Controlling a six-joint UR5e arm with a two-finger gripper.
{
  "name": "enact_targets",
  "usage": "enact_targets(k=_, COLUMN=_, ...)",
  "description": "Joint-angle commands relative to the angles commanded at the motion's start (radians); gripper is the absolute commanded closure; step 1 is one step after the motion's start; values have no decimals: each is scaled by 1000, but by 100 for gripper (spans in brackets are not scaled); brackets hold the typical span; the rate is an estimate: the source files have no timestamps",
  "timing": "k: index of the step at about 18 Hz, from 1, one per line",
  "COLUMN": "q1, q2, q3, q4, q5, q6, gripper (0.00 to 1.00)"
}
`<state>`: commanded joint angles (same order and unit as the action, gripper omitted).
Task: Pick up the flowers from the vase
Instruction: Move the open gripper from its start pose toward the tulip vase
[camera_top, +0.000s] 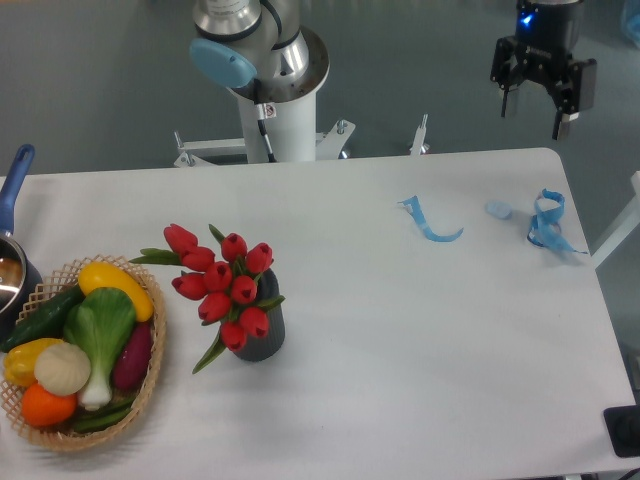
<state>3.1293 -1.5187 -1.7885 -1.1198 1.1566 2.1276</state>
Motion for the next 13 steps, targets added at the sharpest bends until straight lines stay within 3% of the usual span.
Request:
enact_targets(k=7, q1=-18, q2=14, q3=-46, q4=0, q5=-40, q6=-80, gripper=0)
enact_targets(k=10, q1=-28, q2=17, q3=-57, q4=-2, q5=-86, q6=-283, gripper=0)
enact_targets(k=13, q1=-106, q2=5, q3=-58, q4=0, q5=-86, q6=-388, gripper=0)
